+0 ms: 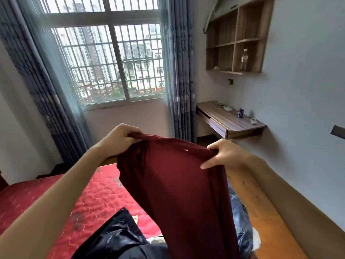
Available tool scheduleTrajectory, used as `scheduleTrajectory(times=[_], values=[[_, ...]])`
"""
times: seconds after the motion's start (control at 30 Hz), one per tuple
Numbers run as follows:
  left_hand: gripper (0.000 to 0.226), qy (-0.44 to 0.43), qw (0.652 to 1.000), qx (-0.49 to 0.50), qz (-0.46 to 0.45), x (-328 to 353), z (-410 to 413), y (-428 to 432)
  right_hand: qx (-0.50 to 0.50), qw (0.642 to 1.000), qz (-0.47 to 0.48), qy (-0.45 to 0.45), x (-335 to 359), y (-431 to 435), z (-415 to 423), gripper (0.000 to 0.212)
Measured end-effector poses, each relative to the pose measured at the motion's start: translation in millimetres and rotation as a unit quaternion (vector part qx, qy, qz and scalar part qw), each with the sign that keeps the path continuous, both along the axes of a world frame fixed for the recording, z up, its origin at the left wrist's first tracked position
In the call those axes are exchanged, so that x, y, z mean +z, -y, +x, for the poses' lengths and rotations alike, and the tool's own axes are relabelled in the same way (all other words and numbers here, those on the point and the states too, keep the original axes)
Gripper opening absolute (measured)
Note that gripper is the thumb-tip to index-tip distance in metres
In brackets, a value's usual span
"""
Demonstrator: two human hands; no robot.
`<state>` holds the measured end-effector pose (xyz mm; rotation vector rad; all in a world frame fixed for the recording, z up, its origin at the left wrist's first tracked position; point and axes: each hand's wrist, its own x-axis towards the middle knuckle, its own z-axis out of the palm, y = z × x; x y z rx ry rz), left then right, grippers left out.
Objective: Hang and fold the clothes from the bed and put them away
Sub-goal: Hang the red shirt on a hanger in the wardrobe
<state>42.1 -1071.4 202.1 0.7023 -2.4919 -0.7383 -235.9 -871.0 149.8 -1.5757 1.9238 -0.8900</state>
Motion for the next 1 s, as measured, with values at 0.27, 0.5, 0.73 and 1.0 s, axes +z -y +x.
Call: scheduleTrajectory(times=[0.27,0.5,0.73,1.0], values=[[0.027,-0.004,0.980,0.022,0.200,11.7,51.9,33.5,-0.046,0.992,-0.065,0.098,15.4,-27.9,-42.7,0.028],[0.038,-0.016,0.934,-0.042,0.353,12.0,60.5,13.1,-0.130,0.962,-0.182,0.158,11.7,-27.2,-45.8,0.048],[0.079,-0.065,0.952,0.015,0.299,4.4,61.8,25.7,-0.091,0.970,-0.221,0.047,15.6,-45.8,-39.4,0.031],[0.027,0.024,0.962,0.011,0.273,-3.0,52.1,7.5,-0.057,0.982,-0.076,-0.163,26.8,-82.1,-58.0,0.016]])
